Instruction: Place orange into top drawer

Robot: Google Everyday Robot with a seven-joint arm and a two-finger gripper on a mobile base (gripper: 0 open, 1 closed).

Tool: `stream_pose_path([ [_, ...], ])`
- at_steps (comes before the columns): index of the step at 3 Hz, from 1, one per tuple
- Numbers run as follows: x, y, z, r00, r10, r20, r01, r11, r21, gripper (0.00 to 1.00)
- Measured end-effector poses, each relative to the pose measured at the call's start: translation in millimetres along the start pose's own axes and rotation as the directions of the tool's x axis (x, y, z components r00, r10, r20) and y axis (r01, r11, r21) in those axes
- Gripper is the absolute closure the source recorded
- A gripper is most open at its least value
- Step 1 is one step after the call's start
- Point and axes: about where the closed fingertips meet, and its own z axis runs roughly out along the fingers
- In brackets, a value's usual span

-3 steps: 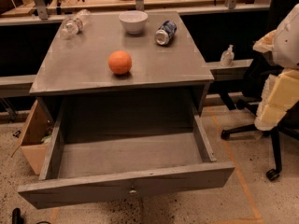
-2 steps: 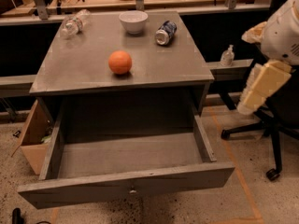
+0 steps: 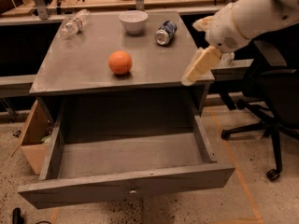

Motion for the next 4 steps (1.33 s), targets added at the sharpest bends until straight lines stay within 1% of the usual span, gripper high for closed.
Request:
stream_pose_path([
  [1,-17,-25,80,0.979,0.081,0.187,-0.071,0.9957,-0.060,0.00],
  [2,-31,-32,118,0.954,0.123,0.273,-0.099,0.9900,-0.101,0.00],
  [3,-30,-32,123,0.952,0.131,0.277,-0.105,0.9886,-0.108,0.00],
  [4,-46,-34,140,0.935,0.148,0.321,-0.113,0.9854,-0.127,0.00],
])
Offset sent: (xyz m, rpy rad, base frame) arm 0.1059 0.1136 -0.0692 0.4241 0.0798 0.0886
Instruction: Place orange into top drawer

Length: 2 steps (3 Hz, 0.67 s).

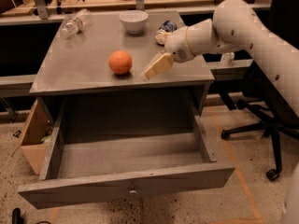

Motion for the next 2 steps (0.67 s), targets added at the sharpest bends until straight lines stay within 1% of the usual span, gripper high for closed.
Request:
stream_pose_path([
  [1,-16,-8,28,0.998,0.022,0.066,-0.020,0.9995,-0.024,0.00],
  [2,-22,-15,52,0.992,0.051,0.115,-0.045,0.9978,-0.049,0.00],
])
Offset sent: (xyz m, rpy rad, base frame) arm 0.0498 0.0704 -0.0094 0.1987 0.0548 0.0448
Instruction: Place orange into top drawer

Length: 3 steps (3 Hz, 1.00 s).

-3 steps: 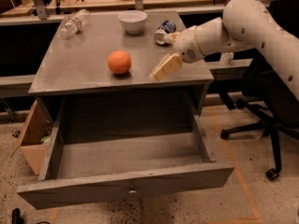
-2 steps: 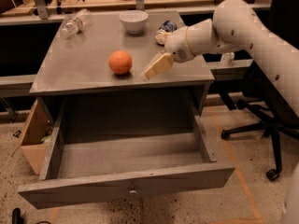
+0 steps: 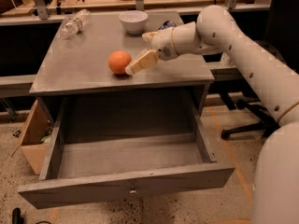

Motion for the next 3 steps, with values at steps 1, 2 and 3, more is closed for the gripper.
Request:
stream_pose_path([
  [1,4,-3,26,1.000,0.022,0.020,-0.021,0.9996,-0.018,0.00],
  [2,7,-4,43,1.000,0.010,0.016,-0.010,0.9998,-0.016,0.18],
  [3,8,-6,52,1.000,0.001,0.031,0.000,0.9999,-0.013,0.42],
])
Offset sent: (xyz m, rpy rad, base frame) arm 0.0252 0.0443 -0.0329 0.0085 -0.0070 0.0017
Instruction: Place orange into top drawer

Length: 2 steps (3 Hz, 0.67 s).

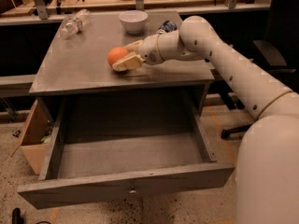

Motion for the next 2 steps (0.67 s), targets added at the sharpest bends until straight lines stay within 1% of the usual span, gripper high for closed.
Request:
stream_pose_path([
  [1,-2,2,7,0.999,-0.050,0.020,0.051,0.9980,-0.036,0.65],
  [2,-21,20,-11,0.986,-0.140,0.088,0.145,0.9880,-0.054,0.95],
])
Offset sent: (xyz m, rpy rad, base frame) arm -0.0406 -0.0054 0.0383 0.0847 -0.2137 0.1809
